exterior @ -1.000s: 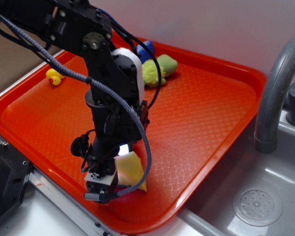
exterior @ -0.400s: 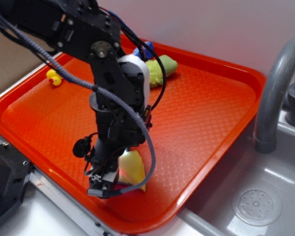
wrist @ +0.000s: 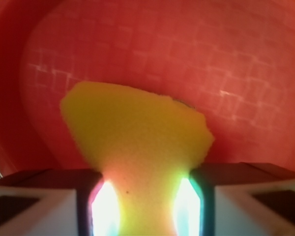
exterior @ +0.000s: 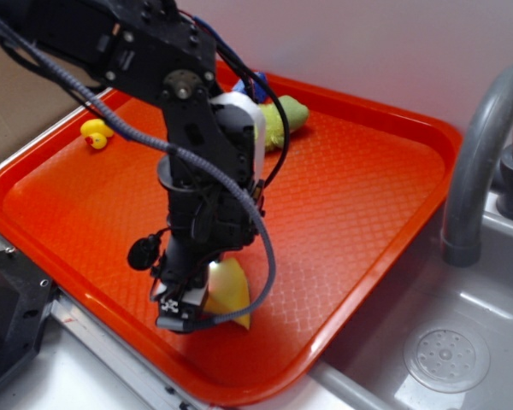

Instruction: Grab the green sponge.

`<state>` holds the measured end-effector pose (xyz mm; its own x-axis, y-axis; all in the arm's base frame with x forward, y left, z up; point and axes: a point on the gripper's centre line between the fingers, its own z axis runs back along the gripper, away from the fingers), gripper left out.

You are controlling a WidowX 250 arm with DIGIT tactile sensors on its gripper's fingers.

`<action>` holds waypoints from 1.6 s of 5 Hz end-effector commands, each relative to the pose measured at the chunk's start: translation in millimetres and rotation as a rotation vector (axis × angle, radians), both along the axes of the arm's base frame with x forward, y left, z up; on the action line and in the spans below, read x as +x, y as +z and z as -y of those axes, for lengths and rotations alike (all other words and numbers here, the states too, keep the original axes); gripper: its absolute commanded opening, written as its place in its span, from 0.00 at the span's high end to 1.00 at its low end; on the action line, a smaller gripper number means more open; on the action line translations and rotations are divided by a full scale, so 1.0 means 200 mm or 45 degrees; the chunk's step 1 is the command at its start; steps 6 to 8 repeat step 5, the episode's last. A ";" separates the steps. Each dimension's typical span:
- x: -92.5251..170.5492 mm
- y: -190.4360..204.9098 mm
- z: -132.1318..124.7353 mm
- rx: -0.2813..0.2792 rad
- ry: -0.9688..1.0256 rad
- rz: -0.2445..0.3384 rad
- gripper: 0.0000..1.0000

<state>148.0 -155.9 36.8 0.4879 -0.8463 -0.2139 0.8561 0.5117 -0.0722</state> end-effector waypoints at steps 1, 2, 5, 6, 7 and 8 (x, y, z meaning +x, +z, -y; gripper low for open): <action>0.08 0.31 -0.11 -0.029 0.197 0.158 1.00; 0.10 0.55 -0.24 -0.072 0.404 0.245 1.00; 0.09 0.93 -0.51 -0.300 0.698 0.351 1.00; 0.09 0.93 -0.51 -0.300 0.698 0.351 1.00; 0.09 0.93 -0.51 -0.300 0.698 0.351 1.00; 0.09 0.93 -0.51 -0.300 0.698 0.351 1.00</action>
